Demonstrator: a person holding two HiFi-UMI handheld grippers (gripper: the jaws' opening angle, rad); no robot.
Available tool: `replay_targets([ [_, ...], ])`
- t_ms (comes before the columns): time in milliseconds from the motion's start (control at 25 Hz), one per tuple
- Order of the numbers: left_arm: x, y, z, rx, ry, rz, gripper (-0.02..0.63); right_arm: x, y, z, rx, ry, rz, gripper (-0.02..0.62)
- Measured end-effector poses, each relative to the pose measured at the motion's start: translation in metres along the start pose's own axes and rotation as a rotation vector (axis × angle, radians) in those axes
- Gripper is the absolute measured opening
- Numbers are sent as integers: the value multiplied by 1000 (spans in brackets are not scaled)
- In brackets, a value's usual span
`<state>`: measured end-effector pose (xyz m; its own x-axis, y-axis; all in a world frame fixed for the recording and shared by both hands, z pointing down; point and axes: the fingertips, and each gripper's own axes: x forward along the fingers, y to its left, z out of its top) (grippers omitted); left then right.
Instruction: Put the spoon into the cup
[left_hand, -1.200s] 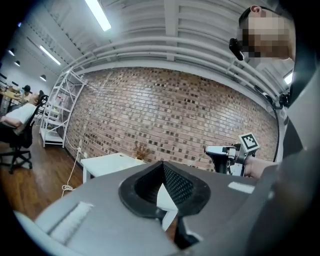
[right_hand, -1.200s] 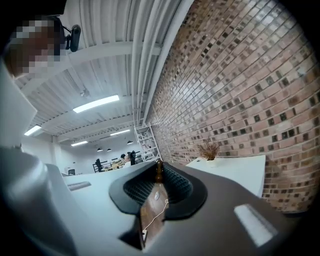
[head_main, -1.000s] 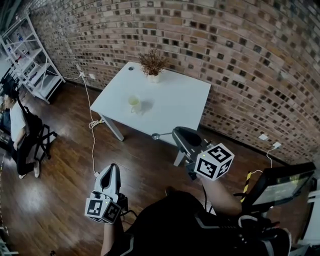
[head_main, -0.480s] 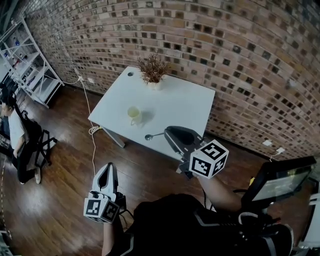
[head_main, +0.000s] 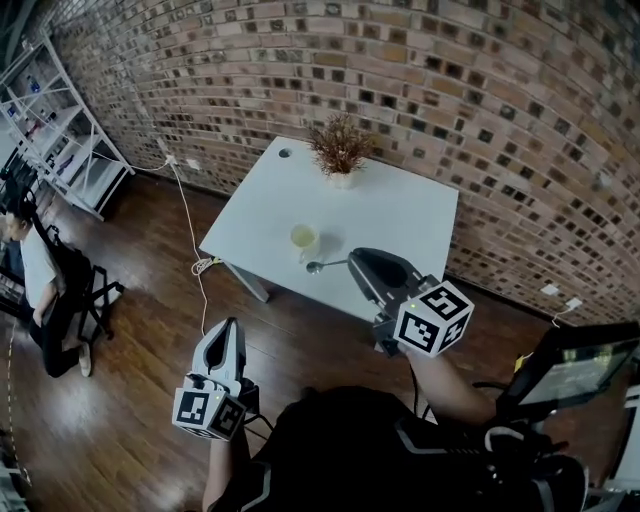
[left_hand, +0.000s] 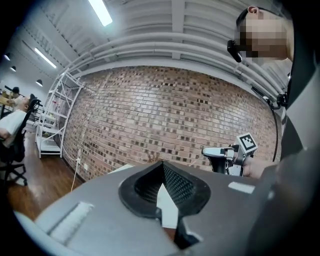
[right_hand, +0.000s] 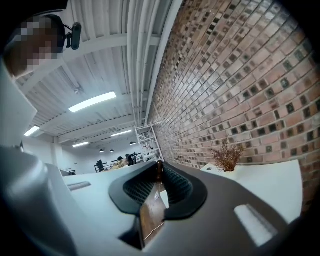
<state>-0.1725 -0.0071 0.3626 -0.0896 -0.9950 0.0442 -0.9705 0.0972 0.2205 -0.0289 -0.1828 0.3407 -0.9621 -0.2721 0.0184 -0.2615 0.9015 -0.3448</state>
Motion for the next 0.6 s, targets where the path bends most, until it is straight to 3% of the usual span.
replay_targets([
  [280,4,72,4,-15,-8,-61,-6,54,17,-4,-6,-19,-67,46],
  [600,53,111,8,-38,8,-85,-6,95,-14,-4,-12,-7,-123,48],
])
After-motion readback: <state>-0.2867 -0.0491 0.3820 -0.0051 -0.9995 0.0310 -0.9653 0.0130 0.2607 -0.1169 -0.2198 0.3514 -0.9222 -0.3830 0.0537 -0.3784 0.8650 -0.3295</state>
